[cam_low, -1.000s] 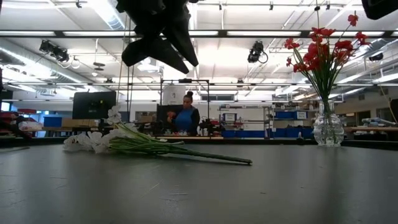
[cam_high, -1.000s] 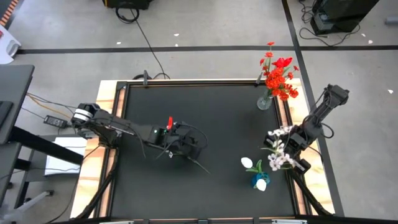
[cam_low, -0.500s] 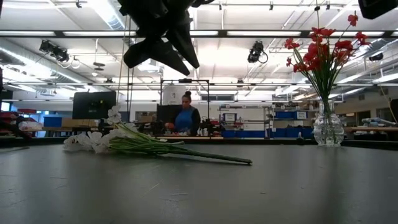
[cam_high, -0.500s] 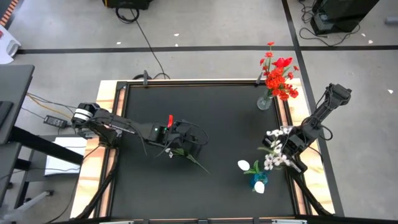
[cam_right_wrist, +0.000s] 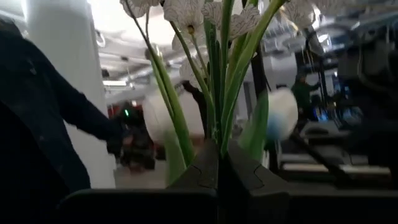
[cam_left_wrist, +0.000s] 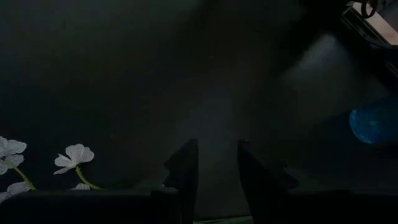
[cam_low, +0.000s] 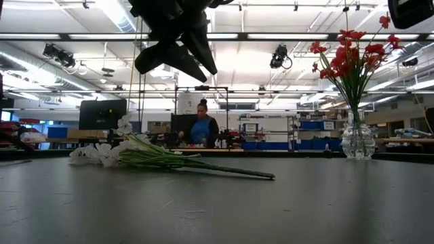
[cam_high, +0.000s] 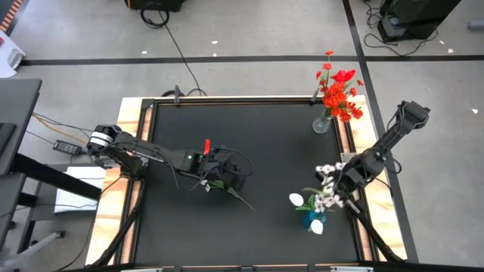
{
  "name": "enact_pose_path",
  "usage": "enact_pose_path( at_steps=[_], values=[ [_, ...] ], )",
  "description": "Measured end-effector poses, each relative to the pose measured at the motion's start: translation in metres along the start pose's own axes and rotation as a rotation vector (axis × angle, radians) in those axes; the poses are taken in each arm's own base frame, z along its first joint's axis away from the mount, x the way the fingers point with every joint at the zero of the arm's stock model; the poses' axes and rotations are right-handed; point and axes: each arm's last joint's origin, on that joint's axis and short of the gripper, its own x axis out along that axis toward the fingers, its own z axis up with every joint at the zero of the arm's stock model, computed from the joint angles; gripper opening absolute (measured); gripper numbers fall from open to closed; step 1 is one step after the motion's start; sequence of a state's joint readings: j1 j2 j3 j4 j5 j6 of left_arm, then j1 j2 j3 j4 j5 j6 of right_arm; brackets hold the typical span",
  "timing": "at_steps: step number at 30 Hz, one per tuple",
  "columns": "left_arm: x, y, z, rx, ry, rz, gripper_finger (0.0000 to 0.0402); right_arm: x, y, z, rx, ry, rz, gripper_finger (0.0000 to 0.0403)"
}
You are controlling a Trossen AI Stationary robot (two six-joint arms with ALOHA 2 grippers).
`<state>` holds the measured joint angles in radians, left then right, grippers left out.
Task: Sort flowers into vase by color
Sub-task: Put the right white flowers into the blue vase, then put the white flowers into the blue vase
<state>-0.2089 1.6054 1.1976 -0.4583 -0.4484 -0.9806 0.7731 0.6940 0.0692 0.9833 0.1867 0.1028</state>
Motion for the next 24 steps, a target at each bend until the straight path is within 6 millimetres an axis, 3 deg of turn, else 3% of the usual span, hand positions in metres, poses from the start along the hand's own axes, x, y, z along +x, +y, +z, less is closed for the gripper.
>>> enact_pose_path(
  at_steps=[8, 16, 24],
  values=[
    [0.000, 0.000, 0.000, 0.001, 0.001, 0.001, 0.0116, 0.005, 0.000, -0.011, 0.066, 0.054, -0.011, 0.0033],
    [0.000, 0.000, 0.000, 0.006, 0.001, 0.002, 0.0116, 0.005, 0.001, -0.012, 0.116, 0.063, -0.007, 0.0109],
    [-0.001, 0.000, -0.001, 0.009, 0.002, -0.001, 0.0117, 0.005, 0.005, -0.012, 0.400, 0.105, 0.116, 0.0166]
  ],
)
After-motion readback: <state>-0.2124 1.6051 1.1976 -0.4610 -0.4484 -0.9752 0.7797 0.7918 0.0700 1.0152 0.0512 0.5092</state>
